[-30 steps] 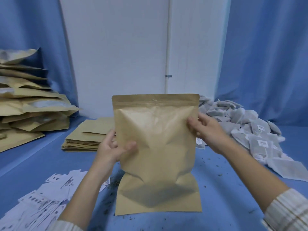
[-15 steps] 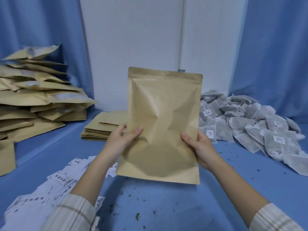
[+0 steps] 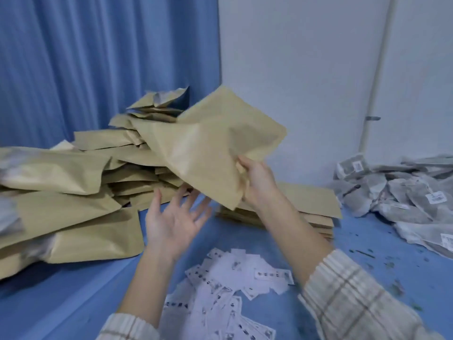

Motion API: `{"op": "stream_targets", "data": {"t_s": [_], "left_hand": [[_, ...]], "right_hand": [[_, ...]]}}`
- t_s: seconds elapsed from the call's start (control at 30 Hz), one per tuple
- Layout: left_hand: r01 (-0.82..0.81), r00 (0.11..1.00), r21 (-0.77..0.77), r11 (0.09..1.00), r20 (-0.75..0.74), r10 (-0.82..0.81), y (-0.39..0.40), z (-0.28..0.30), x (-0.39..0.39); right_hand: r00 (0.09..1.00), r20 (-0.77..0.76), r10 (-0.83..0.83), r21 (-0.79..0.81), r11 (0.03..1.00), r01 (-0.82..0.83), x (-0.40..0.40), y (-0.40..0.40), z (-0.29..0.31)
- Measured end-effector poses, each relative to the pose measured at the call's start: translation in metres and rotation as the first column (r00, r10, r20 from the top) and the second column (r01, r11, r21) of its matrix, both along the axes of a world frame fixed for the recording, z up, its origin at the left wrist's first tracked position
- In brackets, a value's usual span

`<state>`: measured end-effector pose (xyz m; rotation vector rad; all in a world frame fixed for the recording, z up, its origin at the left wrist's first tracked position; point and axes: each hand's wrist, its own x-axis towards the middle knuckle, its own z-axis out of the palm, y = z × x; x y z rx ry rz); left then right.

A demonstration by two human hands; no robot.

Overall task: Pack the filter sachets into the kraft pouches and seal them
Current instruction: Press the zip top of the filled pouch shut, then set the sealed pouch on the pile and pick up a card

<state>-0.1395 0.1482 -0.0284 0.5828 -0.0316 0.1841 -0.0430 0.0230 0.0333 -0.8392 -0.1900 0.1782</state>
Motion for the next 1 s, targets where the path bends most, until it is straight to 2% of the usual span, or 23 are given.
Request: {"op": "stream_targets", "data": {"t_s": [0.07, 0.13, 0.2, 0.27, 0.47, 0.63, 0.7, 0.73, 0.8, 0.83, 0.93, 1.0], "left_hand": [[-0.078, 0.993, 0.087, 0.993, -0.082, 0.085, 0.020, 0.012, 0.007], [-0.154, 0.982, 0.085, 0.984, -0.099, 0.162, 0.039, 0.023, 0.009], [-0.260, 0.960, 0.038, 0.965, -0.096, 0.262, 0.058, 0.028, 0.010], [-0.236, 0.969, -0.047, 0.971, -0.081, 0.232, 0.072, 0.026, 0.011], [-0.196, 0.974, -0.130, 0.972, -0.137, 0.178, 0.068, 0.009, 0.034], [-0.161, 0.963, -0.039, 0.986, -0.227, 0.148, 0.024, -0.005, 0.062], [-0.076, 0.966, 0.001, 0.997, -0.249, 0.074, 0.000, -0.011, 0.076], [-0.051, 0.958, 0.025, 0.998, -0.280, 0.056, -0.015, -0.014, 0.082], [-0.017, 0.937, 0.066, 0.998, -0.348, 0.039, -0.044, -0.024, 0.097], [0.002, 0.929, 0.066, 0.998, -0.370, 0.022, -0.060, -0.029, 0.103], [0.040, 0.915, 0.059, 0.997, -0.403, -0.013, -0.098, -0.046, 0.123], [0.020, 0.909, 0.081, 0.996, -0.416, 0.015, -0.112, -0.053, 0.134]], "right_hand": [[0.991, -0.009, 0.131, 0.020, 0.991, -0.131, -0.002, 0.090, 0.050], [0.936, -0.032, 0.352, -0.081, 0.932, -0.353, -0.022, 0.158, 0.084], [0.882, -0.053, 0.467, -0.152, 0.870, -0.470, -0.038, 0.194, 0.090], [0.852, -0.051, 0.522, -0.194, 0.831, -0.521, -0.046, 0.208, 0.078], [0.852, -0.159, 0.498, -0.358, 0.775, -0.520, -0.024, 0.189, 0.030], [0.919, -0.158, 0.361, -0.274, 0.878, -0.392, 0.010, 0.143, 0.005], [0.958, -0.128, 0.258, -0.312, 0.906, -0.285, 0.029, 0.115, -0.007], [0.976, -0.099, 0.193, -0.383, 0.898, -0.217, 0.041, 0.100, -0.016], [0.998, 0.037, 0.051, -0.605, 0.796, -0.018, 0.063, 0.064, -0.033], [0.991, 0.132, -0.003, -0.715, 0.693, 0.097, 0.075, 0.045, -0.044], [0.926, 0.377, -0.012, -0.895, 0.254, 0.368, 0.102, -0.017, -0.072], [0.908, 0.414, 0.056, -0.910, -0.011, 0.415, 0.118, -0.054, -0.089]]}}
